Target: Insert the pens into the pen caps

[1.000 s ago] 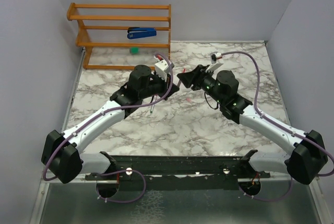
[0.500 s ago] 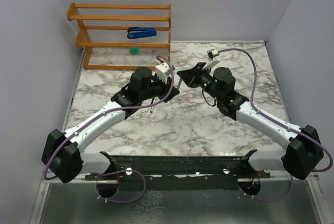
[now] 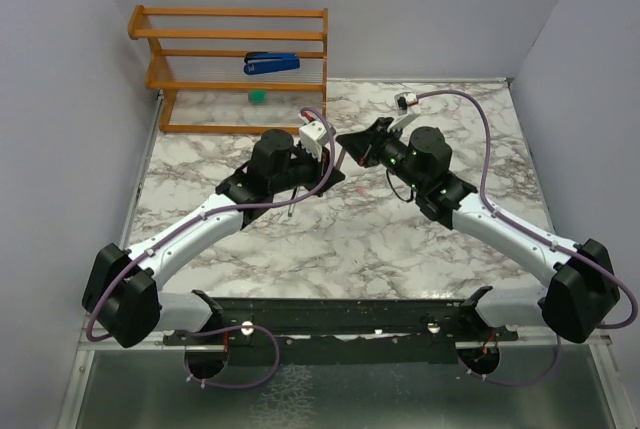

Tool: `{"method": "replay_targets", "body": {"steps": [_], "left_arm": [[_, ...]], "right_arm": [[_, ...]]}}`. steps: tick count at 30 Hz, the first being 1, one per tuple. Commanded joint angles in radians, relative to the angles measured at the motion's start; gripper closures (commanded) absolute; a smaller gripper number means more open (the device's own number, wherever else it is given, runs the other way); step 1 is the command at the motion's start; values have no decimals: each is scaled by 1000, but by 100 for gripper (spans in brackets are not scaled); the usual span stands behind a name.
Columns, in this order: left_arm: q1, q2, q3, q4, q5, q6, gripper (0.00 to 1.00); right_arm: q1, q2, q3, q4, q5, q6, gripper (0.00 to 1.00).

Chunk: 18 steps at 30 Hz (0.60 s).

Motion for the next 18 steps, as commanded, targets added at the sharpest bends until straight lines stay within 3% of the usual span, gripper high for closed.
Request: {"method": "replay_targets", "body": {"steps": [1, 5, 7, 18], "left_arm": [[-7, 5, -13, 21, -7, 10, 100], [-7, 3, -21, 12, -32, 11, 100], [-7, 3, -27, -1, -62, 14, 100], [3, 58, -58, -69, -130, 18, 100]], "right_arm": [[1, 8, 57, -3, -35, 1, 97], [1, 9, 76, -74, 8, -18, 71], [1, -3, 75, -133, 64, -29, 64], [0, -238, -54, -361, 381, -107, 55]]}}
